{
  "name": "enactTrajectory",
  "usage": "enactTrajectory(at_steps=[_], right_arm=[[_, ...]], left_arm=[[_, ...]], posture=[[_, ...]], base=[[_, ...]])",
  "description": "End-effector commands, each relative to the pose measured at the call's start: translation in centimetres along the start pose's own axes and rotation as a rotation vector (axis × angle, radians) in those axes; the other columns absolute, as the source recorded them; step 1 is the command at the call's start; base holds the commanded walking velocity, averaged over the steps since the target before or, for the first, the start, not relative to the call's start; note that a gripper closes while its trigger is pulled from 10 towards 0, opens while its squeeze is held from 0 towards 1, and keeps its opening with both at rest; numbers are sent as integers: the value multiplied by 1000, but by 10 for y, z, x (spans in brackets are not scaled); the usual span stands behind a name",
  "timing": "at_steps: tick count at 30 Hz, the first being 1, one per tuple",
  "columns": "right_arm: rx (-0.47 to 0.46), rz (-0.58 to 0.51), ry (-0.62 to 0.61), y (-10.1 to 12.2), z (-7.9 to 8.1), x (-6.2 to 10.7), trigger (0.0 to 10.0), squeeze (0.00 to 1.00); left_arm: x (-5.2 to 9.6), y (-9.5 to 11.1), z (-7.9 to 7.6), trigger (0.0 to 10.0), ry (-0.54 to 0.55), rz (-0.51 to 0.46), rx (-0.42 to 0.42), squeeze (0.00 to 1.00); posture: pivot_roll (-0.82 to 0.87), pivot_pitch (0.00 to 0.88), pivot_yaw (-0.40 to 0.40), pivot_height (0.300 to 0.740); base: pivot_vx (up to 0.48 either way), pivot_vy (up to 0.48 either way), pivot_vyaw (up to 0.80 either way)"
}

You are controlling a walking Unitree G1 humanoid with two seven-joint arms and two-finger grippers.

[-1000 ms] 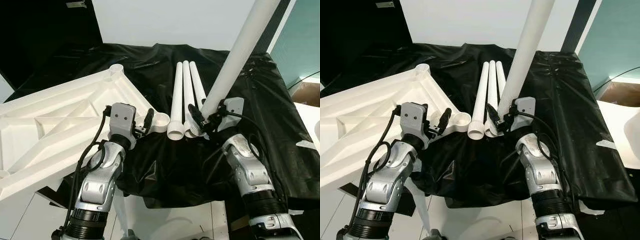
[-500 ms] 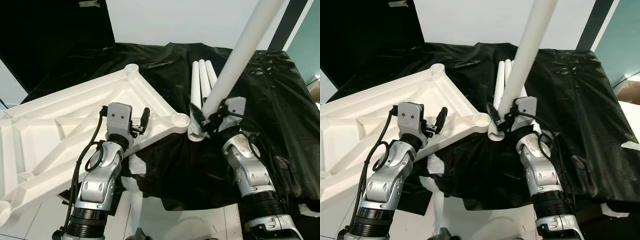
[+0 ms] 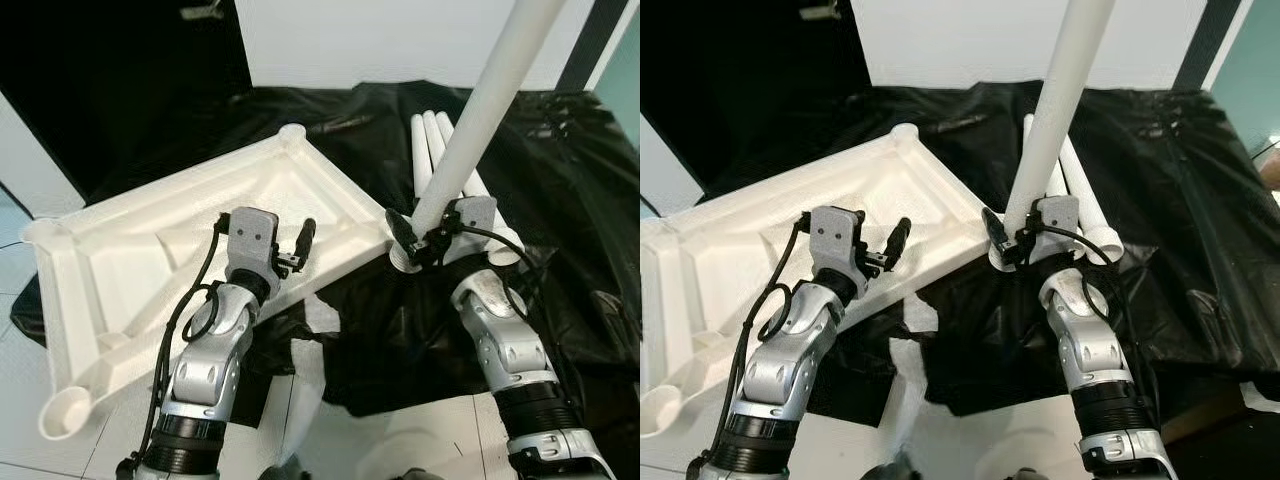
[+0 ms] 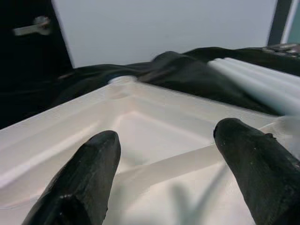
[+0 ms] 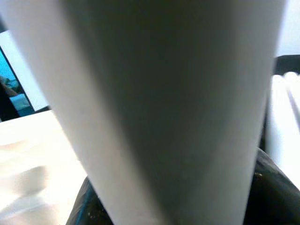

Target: Building children table

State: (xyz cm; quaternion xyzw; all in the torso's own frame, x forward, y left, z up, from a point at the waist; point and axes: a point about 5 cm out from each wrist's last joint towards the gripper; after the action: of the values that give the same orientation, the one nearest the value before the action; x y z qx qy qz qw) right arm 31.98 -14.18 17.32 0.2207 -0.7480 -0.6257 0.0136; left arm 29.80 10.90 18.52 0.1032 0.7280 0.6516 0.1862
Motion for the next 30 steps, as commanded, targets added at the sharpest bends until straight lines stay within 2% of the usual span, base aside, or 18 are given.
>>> enactTrajectory(at_steps=[1, 8, 20, 30], right_arm=[[-1, -15, 31, 2, 10, -3, 10000, 0], [8, -13, 21, 1, 8, -2, 10000, 0], [45, 6, -79, 2, -8, -5, 10000, 0], [52, 15, -83, 2, -10, -5, 10000, 0]], left_arm=[[3, -2, 5, 10000, 11, 12, -9, 0], [2, -4, 1, 10000, -19, 18, -51, 0], [1, -4, -5, 10000, -68, 23, -85, 0], [0, -3, -4, 10000, -63, 16, -95, 0]], posture=[[86, 72, 21, 740], [84, 69, 26, 740], [82, 55, 27, 740], [81, 48, 29, 740]], base=[[0, 0, 0], [0, 0, 0], [0, 0, 0], [0, 0, -769]])
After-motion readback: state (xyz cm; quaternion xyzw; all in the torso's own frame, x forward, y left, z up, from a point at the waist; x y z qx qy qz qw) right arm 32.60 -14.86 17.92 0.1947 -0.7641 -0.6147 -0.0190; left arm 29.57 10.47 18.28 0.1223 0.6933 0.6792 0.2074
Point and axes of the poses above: a point about 5 cm out from each wrist's last joint towards the gripper, its own x axis pointing back from the gripper into the wrist, its own y axis along the axis of the wrist's last joint, z = x × y, and after that the axes turned 10 degrees about x, right-handed
